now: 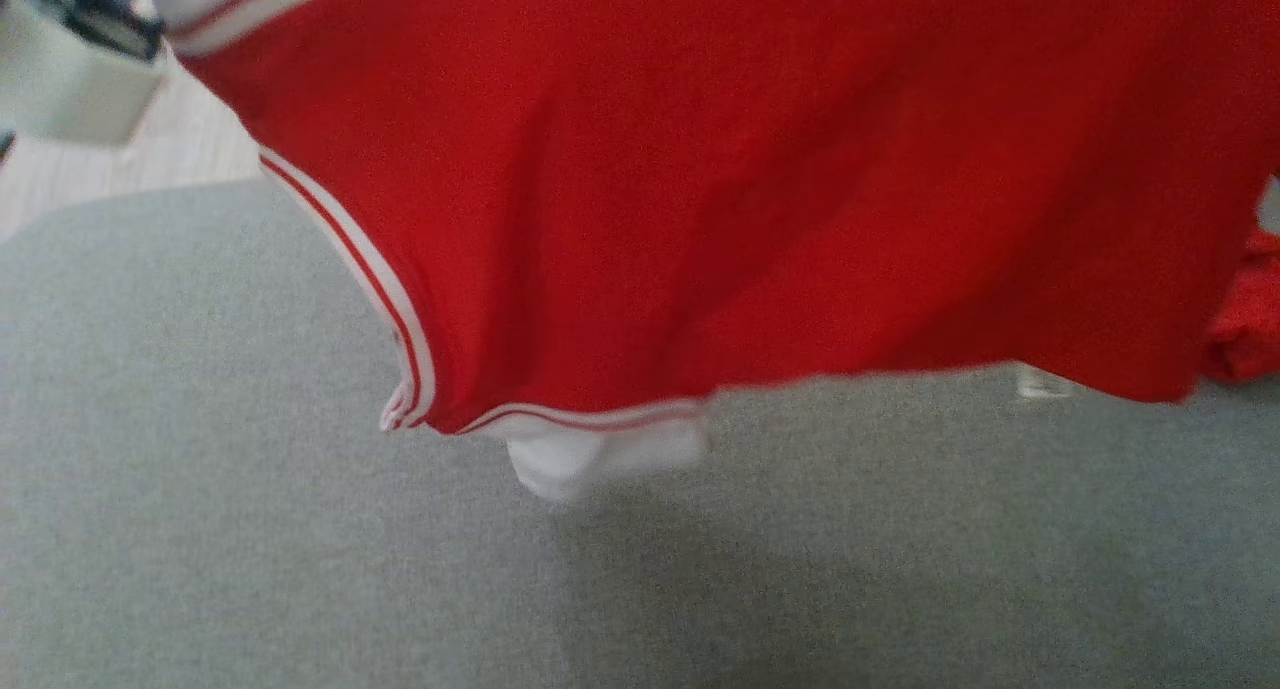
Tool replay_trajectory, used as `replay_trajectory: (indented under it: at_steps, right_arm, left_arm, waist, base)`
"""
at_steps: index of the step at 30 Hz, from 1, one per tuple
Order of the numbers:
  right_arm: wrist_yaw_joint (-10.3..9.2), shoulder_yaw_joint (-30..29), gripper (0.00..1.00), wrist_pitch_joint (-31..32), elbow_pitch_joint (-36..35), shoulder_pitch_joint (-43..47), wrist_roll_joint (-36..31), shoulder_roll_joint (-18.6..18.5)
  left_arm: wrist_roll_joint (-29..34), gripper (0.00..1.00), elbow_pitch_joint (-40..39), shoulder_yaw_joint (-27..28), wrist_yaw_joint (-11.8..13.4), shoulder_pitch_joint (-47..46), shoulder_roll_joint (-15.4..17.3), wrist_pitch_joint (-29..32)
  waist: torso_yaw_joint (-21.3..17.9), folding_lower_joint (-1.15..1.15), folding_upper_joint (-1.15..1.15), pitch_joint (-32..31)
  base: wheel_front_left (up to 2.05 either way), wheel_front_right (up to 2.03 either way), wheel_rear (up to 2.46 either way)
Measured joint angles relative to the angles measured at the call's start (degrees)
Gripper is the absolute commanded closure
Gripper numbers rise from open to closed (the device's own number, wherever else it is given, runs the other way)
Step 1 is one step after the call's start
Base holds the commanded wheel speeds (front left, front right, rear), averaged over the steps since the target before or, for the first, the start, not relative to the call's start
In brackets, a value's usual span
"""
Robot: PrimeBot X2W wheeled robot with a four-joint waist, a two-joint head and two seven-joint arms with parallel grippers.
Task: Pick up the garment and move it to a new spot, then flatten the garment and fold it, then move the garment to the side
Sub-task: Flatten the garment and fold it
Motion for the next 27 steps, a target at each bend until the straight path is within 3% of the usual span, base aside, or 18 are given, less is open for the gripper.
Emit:
replay_trajectory:
  at_steps: [10,15,20,27]
  right_arm:
    - [0.00,11.11,1.00,0.51,11.01,-17.19,5.13,3.94]
    - [0.00,12.93,1.00,-3.35,16.60,-25.32,4.52,5.71]
    - [0.00,12.60,1.00,-9.33,22.82,-34.18,0.15,6.20]
    - [0.00,14.00,1.00,-11.41,27.46,-33.44,-1.24,6.10]
  left_arm:
    - [-1.78,1.00,18.87,0.45,-7.20,-11.03,-9.25,3.27]
    - [0.86,1.00,24.57,1.38,-6.83,-18.12,-12.47,1.15]
    - [4.65,1.00,26.87,3.61,-4.24,-24.82,-15.57,-1.58]
    - [5.34,1.00,19.46,6.95,-4.67,-18.11,-16.88,-1.77]
  waist:
    - [0.83,0.04,0.00,10.33]
    - [1.29,0.04,0.00,16.16]
    - [1.91,0.05,-0.01,22.34]
    - [4.22,0.03,-0.01,26.98]
  base:
    - [0.00,0.00,0.00]
    - [0.00,0.00,0.00]
    - [0.00,0.00,0.00]
    - [0.00,0.00,0.00]
